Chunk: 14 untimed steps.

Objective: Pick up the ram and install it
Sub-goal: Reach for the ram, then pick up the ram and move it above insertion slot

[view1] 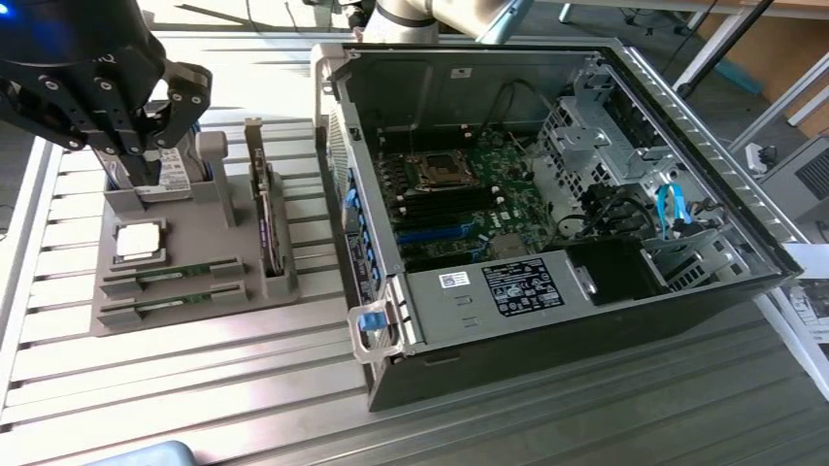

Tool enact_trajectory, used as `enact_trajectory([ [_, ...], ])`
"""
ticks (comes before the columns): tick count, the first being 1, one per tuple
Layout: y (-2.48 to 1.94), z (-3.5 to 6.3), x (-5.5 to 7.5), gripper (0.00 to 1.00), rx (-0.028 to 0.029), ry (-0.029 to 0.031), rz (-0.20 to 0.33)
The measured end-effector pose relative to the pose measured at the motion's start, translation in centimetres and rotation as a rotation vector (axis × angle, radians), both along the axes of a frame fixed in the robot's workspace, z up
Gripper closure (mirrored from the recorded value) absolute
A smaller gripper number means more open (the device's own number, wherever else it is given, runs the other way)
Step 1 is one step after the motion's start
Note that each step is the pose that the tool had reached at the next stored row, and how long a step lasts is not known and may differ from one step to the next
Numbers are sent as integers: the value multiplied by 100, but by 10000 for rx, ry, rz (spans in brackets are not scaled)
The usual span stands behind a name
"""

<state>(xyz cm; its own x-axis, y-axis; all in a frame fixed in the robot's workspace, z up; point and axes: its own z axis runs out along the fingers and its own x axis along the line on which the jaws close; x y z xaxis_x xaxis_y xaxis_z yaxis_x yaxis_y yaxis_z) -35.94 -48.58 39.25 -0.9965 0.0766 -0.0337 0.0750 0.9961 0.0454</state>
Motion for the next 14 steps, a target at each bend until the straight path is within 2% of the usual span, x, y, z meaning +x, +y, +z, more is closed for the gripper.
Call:
enact_trajectory([
  [11, 0, 0, 0, 89, 0, 0, 7],
  [14, 0, -1, 0, 89, -1, 1, 341],
])
